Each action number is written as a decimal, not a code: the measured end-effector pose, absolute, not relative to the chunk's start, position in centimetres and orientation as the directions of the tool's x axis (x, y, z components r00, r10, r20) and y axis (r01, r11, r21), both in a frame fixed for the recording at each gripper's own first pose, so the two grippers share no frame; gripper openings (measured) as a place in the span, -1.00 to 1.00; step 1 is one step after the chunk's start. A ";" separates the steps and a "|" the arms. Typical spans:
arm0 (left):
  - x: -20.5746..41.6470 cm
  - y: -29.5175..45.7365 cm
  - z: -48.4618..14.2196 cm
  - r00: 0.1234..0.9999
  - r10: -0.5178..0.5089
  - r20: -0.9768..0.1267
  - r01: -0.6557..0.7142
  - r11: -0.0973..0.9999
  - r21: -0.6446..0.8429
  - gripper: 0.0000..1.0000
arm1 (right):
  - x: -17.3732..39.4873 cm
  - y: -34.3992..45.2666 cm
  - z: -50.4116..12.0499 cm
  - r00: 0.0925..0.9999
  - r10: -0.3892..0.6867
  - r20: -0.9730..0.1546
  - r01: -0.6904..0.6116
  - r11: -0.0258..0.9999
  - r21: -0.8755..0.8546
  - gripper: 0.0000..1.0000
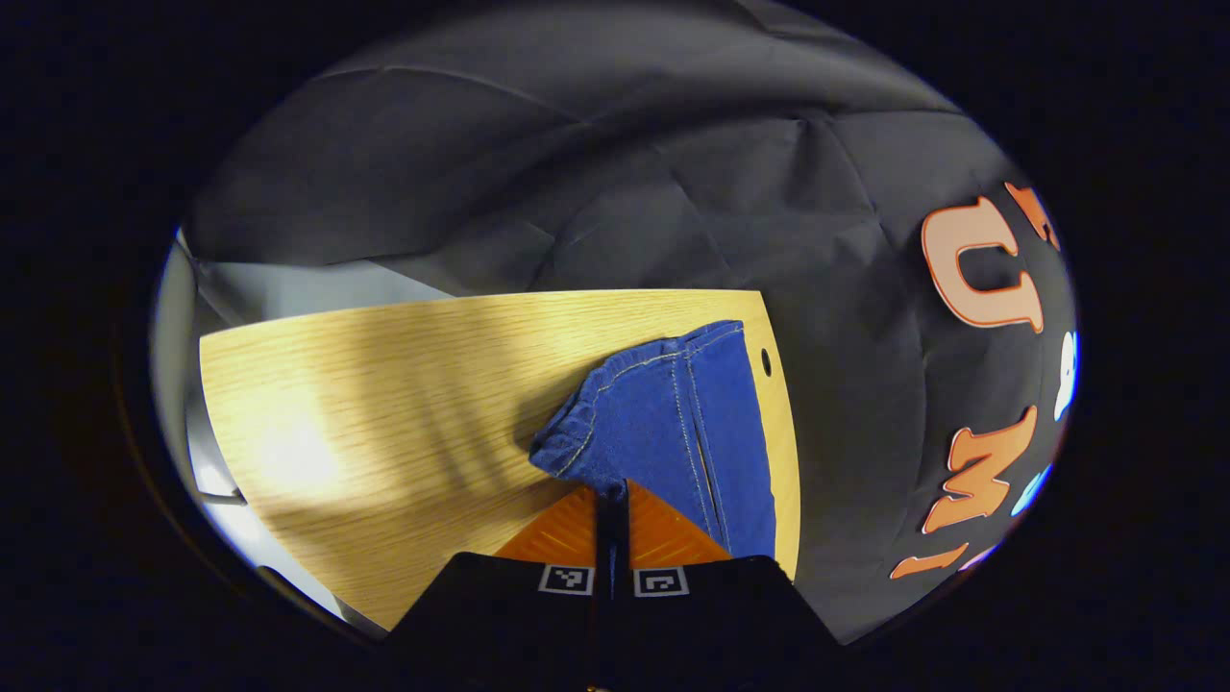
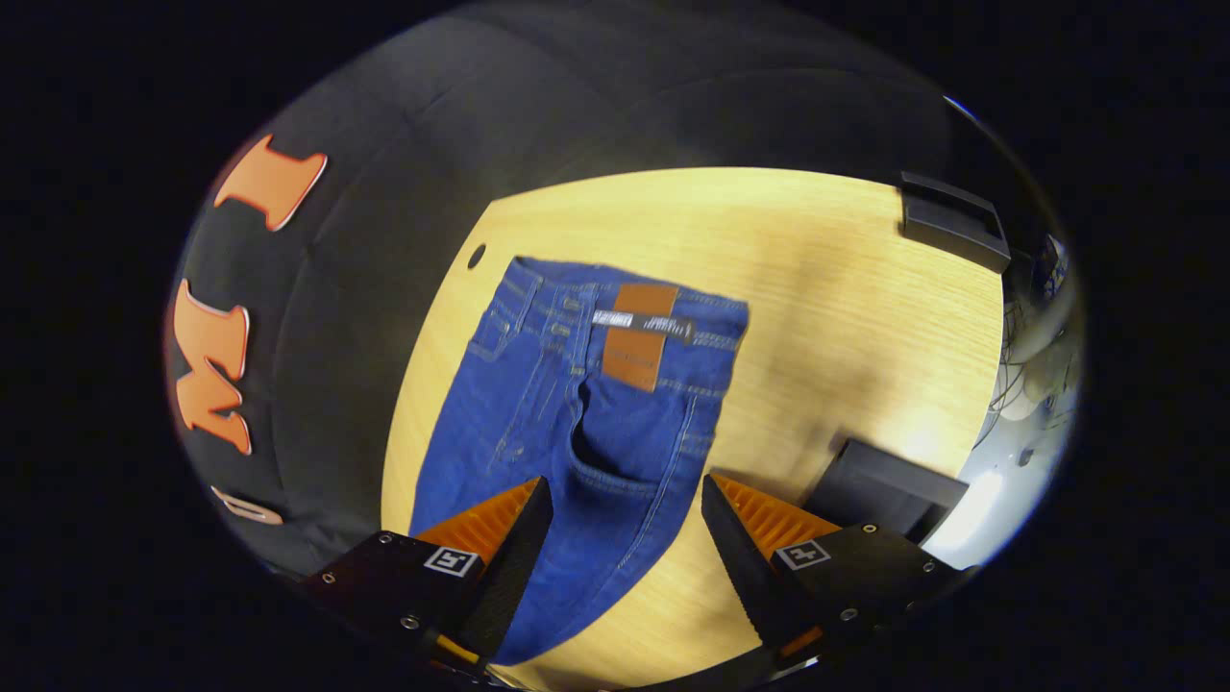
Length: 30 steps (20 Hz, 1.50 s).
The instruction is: Grasp the waist and the cuffs of the jeans and fold them to make the two legs overlap; first hold the waist and fold one-third of the jeans toward the cuffs, then hold the cuffs and fold the remaining one-third in the same direction to finish folding.
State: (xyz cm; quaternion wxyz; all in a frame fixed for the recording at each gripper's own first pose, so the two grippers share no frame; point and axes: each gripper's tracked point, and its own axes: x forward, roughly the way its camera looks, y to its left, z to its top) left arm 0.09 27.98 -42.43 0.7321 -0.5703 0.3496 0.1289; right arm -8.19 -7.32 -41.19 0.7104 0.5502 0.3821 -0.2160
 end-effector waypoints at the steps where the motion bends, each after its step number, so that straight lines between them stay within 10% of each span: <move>1: -0.5 28.4 -41.7 0.721 -0.203 -0.662 -0.589 0.324 -0.741 -0.99 | -8.2 -8.2 -41.7 0.624 0.095 -0.776 0.731 0.279 0.622 0.92; 6: -0.3 28.5 -39.5 0.745 -0.209 -0.633 -0.553 0.338 -0.762 -0.99 | -5.7 -8.3 -42.0 0.717 0.091 -0.691 0.690 0.045 0.722 0.70; 10: 0.1 28.2 -38.4 0.752 -0.215 -0.624 -0.535 0.355 -0.767 -0.99 | -5.9 -8.3 -43.3 0.733 0.079 -0.676 0.676 -0.200 0.709 -0.01; 13: 0.4 28.1 -38.1 0.744 -0.215 -0.632 -0.534 0.378 -0.757 -0.98 | -5.4 -8.1 -44.0 0.695 0.073 -0.715 0.719 -0.106 0.687 -0.67; 30: 1.9 29.9 -33.4 0.658 -0.314 -0.684 -0.515 0.475 -0.713 -0.98 | -4.5 -9.4 -38.6 0.527 0.078 -0.846 0.846 0.045 0.531 -0.82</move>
